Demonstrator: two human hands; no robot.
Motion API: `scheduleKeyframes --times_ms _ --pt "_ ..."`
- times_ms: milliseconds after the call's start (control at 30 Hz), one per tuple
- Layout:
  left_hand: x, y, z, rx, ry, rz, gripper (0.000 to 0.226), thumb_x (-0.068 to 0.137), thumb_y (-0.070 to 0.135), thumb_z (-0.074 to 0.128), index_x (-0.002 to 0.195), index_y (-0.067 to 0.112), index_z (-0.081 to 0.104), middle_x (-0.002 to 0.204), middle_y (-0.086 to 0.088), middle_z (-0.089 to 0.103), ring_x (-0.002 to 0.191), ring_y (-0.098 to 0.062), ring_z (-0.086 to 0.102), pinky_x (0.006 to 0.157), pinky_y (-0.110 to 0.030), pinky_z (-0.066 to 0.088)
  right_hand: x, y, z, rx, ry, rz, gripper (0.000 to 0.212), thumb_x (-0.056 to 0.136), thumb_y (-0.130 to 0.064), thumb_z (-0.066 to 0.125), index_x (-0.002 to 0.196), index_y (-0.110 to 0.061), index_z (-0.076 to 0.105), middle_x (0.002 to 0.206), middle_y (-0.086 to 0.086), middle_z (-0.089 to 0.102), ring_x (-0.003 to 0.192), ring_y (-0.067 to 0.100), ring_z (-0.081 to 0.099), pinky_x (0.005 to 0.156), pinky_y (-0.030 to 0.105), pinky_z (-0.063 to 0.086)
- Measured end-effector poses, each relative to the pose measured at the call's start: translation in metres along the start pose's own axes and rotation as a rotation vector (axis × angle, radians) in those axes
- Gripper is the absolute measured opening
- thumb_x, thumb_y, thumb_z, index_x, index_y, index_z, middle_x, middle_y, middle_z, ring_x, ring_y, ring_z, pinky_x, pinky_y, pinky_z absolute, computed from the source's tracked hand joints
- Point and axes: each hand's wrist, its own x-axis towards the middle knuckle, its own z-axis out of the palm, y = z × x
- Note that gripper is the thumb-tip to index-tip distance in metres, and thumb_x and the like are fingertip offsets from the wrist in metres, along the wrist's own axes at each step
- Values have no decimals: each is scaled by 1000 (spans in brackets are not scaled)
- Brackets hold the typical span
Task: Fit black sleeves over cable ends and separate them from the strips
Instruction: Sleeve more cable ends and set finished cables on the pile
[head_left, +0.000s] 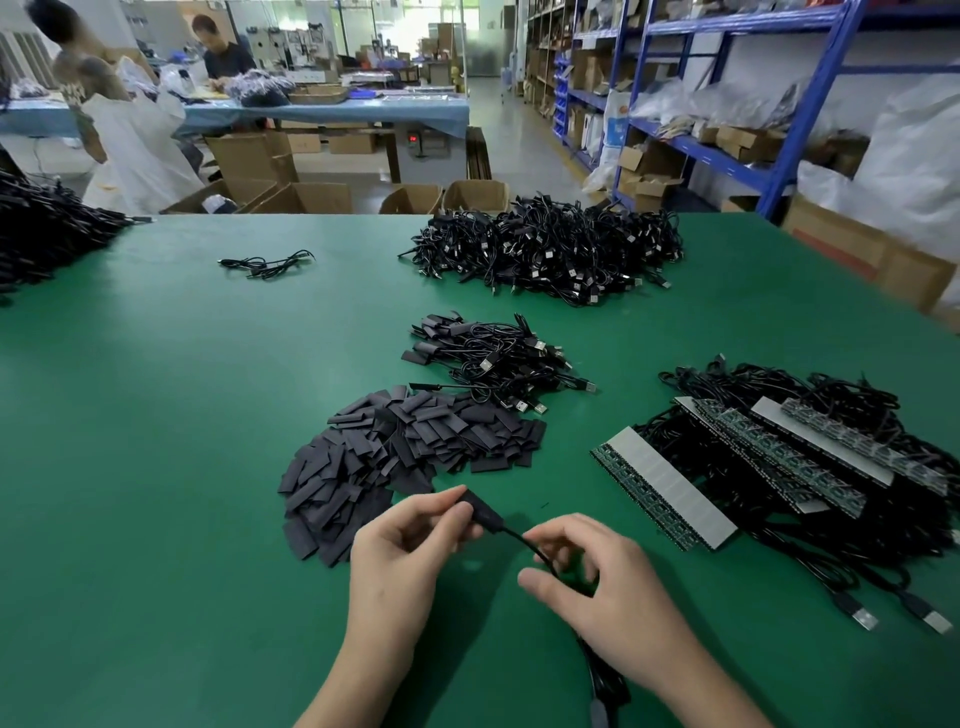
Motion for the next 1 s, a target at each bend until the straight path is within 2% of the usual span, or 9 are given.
scheduleKeyframes --times_ms 167,300,467,633,700,800,900,967,1000 --pt "5 -2 -9 -81 129 -27 20 77 27 78 96 21 82 84 -12 79 78 -16 75 71 -18 56 -2 1 2 -320 -93 -40 42 79 -73 50 97 -39 67 93 -23 55 103 -2 48 86 16 41" --pt "5 -3 -8 -73 124 -15 15 81 24 77 94 21 82 84 -12 79 78 -17 76 70 -17 56 -3 -1 7 -319 -26 -53 14 92 -50 60 91 -38 66 98 -28 58 99 0 54 79 15 42" --pt "6 -4 -9 -40 105 16 36 78 40 74 106 17 74 90 -7 79 84 -17 76 72 -20 58 10 -15 3 -62 98 15 10 100 -39 58 95 -37 66 79 -12 72 50 9 66 55 27 55" --pt "4 -1 -6 151 -54 105 32 90 36 67 74 9 73 83 0 74 73 -10 68 66 -19 51 97 -53 -10 -225 202 -97 19 103 -37 58 87 -32 66 62 -8 67 40 1 48 43 13 33" --pt "0 -2 -4 310 -126 167 39 96 26 69 64 4 64 90 7 73 80 -10 68 69 -23 49 148 -78 -17 -282 227 -120 16 104 -32 57 100 -26 71 67 -5 68 42 -2 50 45 10 35" --pt "-3 -4 -3 462 -198 243 31 97 13 68 68 10 59 103 16 70 90 -9 67 68 -17 45 206 -114 -25 -451 212 -55 41 105 -41 53 139 -18 58 107 4 72 75 16 70 74 35 60" --pt "-3 -2 -5 418 -257 238 23 93 7 72 104 26 68 116 13 65 101 -12 67 73 -24 55 214 -126 -19 -601 214 -50 54 104 -49 50 149 -19 47 142 7 56 125 26 57 108 48 45" --pt "-1 -1 -6 411 -287 224 12 95 15 72 91 26 69 120 14 63 101 -13 68 75 -27 55 189 -116 -5 -618 221 -155 50 104 -47 51 145 -20 51 142 3 56 131 21 51 110 45 39" --pt "-1 0 -6 441 -297 236 22 97 20 70 76 25 66 118 16 65 101 -12 68 77 -25 53 171 -108 1 -626 217 -195 47 103 -46 52 142 -21 53 139 1 57 130 20 51 109 44 38"
